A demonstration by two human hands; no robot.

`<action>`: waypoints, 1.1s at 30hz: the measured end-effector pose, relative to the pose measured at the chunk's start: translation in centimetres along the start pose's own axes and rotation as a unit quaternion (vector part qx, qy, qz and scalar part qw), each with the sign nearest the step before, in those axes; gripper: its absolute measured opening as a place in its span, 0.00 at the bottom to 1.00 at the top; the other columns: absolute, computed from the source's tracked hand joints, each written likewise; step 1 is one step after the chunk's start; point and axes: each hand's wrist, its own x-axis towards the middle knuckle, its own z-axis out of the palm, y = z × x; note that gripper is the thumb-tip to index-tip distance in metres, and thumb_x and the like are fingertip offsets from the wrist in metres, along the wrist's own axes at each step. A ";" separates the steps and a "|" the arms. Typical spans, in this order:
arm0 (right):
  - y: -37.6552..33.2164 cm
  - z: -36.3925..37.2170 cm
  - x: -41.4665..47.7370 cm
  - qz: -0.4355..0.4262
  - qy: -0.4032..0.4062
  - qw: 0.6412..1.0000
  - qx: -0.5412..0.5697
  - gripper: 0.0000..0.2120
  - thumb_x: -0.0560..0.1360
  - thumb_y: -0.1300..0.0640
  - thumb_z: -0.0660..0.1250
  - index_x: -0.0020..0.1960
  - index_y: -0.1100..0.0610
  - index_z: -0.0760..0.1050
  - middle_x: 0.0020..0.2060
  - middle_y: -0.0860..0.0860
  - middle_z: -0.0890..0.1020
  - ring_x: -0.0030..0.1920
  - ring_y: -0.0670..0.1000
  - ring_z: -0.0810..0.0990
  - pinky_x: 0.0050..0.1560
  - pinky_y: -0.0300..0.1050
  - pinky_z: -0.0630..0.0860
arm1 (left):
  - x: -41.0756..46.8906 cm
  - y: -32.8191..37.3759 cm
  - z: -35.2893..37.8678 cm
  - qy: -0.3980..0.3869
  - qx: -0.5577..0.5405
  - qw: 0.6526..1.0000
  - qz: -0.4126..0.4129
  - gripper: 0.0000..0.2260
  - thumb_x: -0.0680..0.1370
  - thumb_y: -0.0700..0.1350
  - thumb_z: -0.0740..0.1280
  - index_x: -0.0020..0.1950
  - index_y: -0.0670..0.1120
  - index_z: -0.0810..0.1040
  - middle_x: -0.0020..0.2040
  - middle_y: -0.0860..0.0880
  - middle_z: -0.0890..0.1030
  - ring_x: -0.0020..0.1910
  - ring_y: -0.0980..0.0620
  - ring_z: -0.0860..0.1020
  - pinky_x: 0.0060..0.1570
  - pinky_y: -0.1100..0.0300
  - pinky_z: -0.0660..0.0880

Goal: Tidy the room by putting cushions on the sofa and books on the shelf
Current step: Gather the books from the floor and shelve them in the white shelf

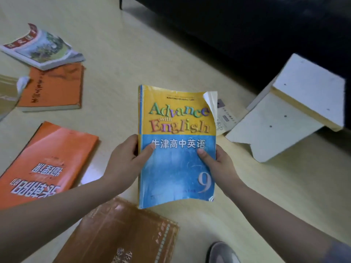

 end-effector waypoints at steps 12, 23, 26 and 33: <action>-0.6 -11.7 -13.6 0.023 0.182 0.983 0.031 0.10 0.78 0.53 0.65 0.56 0.57 0.76 0.47 0.51 0.86 0.46 0.53 0.86 0.44 0.47 0.82 | -3.7 10.3 9.0 -0.154 -0.047 0.978 0.130 0.17 0.71 0.60 0.62 0.41 0.45 0.73 0.33 0.48 0.77 0.34 0.51 0.75 0.32 0.55 0.67; 0.5 -20.0 -17.7 -0.013 0.269 0.960 0.083 0.10 0.77 0.55 0.67 0.56 0.58 0.77 0.48 0.53 0.86 0.47 0.54 0.85 0.51 0.55 0.81 | -6.2 18.2 14.0 -0.190 -0.008 0.954 0.230 0.19 0.69 0.66 0.60 0.45 0.51 0.76 0.38 0.52 0.81 0.36 0.52 0.78 0.37 0.49 0.75; 1.0 -24.3 -18.1 -0.021 0.278 0.957 0.079 0.09 0.77 0.53 0.68 0.54 0.57 0.78 0.47 0.52 0.86 0.47 0.54 0.85 0.52 0.57 0.81 | -6.7 21.3 17.0 -0.191 0.010 0.948 0.252 0.23 0.68 0.68 0.59 0.46 0.50 0.77 0.39 0.51 0.82 0.38 0.50 0.80 0.39 0.46 0.76; 1.5 -34.7 -20.1 -0.016 0.348 0.934 0.086 0.07 0.76 0.51 0.68 0.51 0.54 0.78 0.46 0.50 0.86 0.46 0.52 0.85 0.52 0.57 0.81 | -8.3 29.8 25.9 -0.204 0.049 0.935 0.287 0.24 0.67 0.69 0.57 0.46 0.50 0.76 0.38 0.52 0.81 0.37 0.52 0.79 0.36 0.50 0.74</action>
